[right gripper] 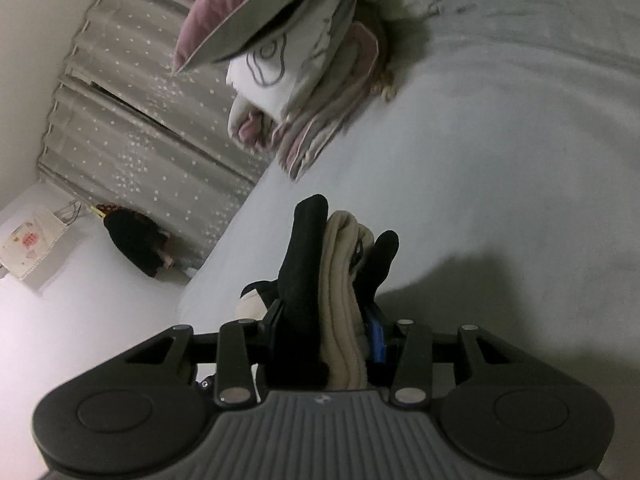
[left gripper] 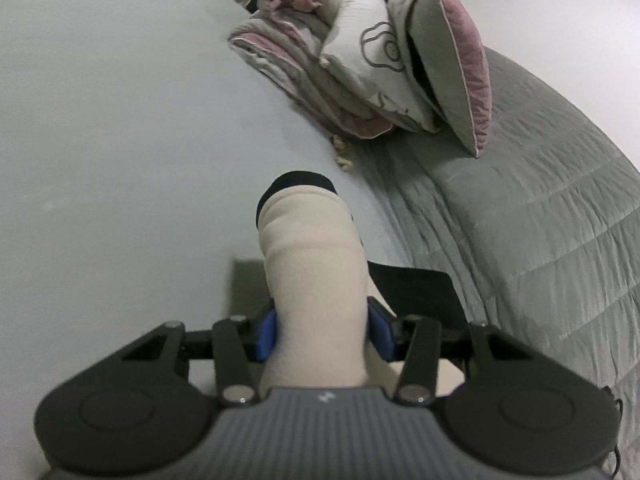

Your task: Fold clothes

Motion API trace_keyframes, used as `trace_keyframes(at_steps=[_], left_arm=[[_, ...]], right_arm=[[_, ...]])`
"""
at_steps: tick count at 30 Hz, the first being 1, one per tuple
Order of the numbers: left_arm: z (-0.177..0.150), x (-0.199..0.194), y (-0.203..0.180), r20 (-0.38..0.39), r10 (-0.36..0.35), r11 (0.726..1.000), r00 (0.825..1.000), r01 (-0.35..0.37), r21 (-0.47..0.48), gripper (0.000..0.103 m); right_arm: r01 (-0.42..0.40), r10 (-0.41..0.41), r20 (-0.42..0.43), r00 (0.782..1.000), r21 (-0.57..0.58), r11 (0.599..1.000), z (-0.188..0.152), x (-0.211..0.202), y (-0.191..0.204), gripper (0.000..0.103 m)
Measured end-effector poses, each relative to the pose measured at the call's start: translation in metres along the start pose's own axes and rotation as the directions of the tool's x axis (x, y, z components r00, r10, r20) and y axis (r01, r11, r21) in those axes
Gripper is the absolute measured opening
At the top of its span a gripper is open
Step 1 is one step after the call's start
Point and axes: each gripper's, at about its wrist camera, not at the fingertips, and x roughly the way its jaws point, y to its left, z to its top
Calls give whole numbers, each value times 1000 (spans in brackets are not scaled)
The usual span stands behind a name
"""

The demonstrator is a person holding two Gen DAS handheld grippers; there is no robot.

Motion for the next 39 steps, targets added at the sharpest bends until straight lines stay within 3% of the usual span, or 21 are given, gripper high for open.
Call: trace_keyframes(at_steps=[6, 10, 12, 15, 20, 23, 28, 31, 33, 38, 39], left_arm=[[-8, 46, 10, 9, 3, 1000, 1000, -3, 14, 45], [-28, 64, 25, 32, 68, 992, 997, -71, 104, 54], [-36, 64, 25, 66, 62, 979, 996, -74, 188, 55], [-34, 55, 19, 95, 91, 972, 991, -109, 209, 65], [-23, 30, -2, 237, 105, 941, 966, -173, 290, 63], [-13, 33, -15, 261, 95, 930, 961, -179, 322, 60], [-17, 47, -23, 242, 65, 898, 968, -162, 409, 55], [-30, 59, -19, 223, 115, 862, 968, -209, 462, 53], [-33, 67, -12, 204, 146, 860, 968, -226, 458, 55], [-33, 68, -18, 206, 173, 847, 963, -252, 467, 58], [-33, 66, -19, 209, 174, 844, 962, -255, 471, 58]], right_arm=[[29, -28, 47, 998, -13, 1000, 19, 21, -38, 42], [91, -88, 58, 994, -36, 995, 11, 37, -67, 42], [100, -95, 78, 992, -58, 993, 7, 40, -76, 43], [112, -102, 102, 990, -93, 989, 3, 36, -74, 49], [158, -115, 198, 973, -217, 963, 6, 20, -47, 50], [190, -109, 267, 958, -301, 934, 3, 16, -26, 50], [246, -114, 297, 948, -458, 854, -15, 32, -3, 35], [290, -167, 275, 947, -504, 814, -26, 49, -7, 23], [312, -194, 277, 941, -490, 814, -27, 53, -15, 11], [338, -224, 281, 933, -474, 813, -29, 53, -21, 12], [341, -224, 284, 932, -481, 808, -30, 51, -18, 16]])
